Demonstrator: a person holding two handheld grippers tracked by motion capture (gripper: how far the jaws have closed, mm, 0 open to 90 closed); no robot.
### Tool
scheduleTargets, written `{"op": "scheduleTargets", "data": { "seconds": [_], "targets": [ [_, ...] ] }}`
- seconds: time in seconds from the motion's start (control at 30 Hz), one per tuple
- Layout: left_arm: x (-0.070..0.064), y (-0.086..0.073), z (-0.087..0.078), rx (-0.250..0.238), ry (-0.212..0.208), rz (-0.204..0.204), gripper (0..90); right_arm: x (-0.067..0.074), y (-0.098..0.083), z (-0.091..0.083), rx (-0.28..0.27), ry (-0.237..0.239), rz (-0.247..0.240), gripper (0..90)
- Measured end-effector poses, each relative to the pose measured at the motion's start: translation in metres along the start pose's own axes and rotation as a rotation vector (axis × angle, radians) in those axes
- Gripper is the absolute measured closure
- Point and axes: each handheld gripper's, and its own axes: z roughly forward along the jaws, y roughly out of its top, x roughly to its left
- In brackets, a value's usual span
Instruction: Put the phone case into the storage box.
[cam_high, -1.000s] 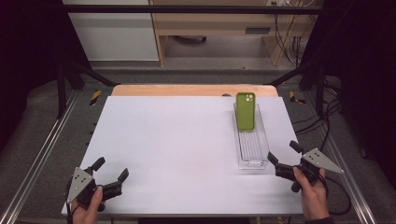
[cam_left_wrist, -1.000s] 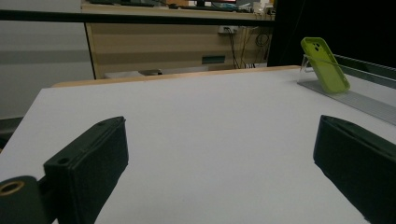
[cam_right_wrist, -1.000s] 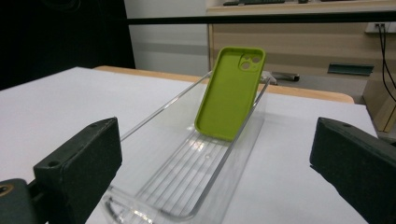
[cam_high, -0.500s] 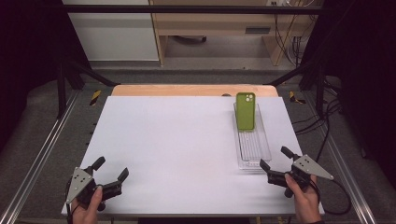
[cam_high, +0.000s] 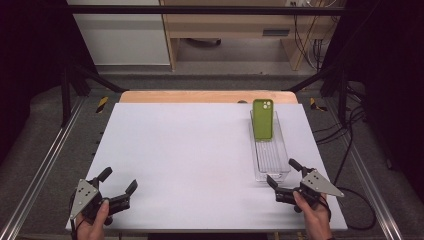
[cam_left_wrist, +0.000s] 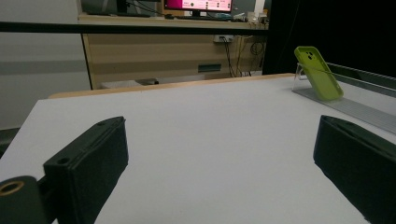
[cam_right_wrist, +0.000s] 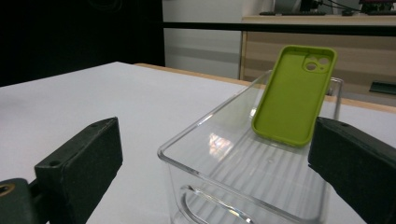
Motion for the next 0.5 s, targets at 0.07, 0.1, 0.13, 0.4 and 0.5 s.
{"op": "scheduleTargets", "data": {
  "seconds": [0.07,0.1,0.13,0.4,0.5],
  "targets": [
    [0.0,0.0,-0.001,-0.01,-0.006,-0.006,2.6,0.004,-0.001,0.003,-0.009,0.006,0.006,3.3],
    [0.0,0.0,-0.001,-0.012,-0.006,-0.007,2.6,0.005,-0.001,0.005,-0.019,0.009,0.0,3.3],
    [0.0,0.0,-0.001,-0.013,-0.007,-0.009,2.6,0.006,-0.001,0.006,-0.024,0.012,0.002,3.3],
    [-0.002,0.002,-0.002,-0.051,-0.032,-0.006,2.5,0.01,-0.002,0.013,-0.039,0.02,-0.011,3.2],
    [-0.004,0.003,-0.003,-0.064,-0.044,-0.006,2.4,0.009,-0.003,0.011,-0.036,0.009,-0.017,3.2]
  ]
}}
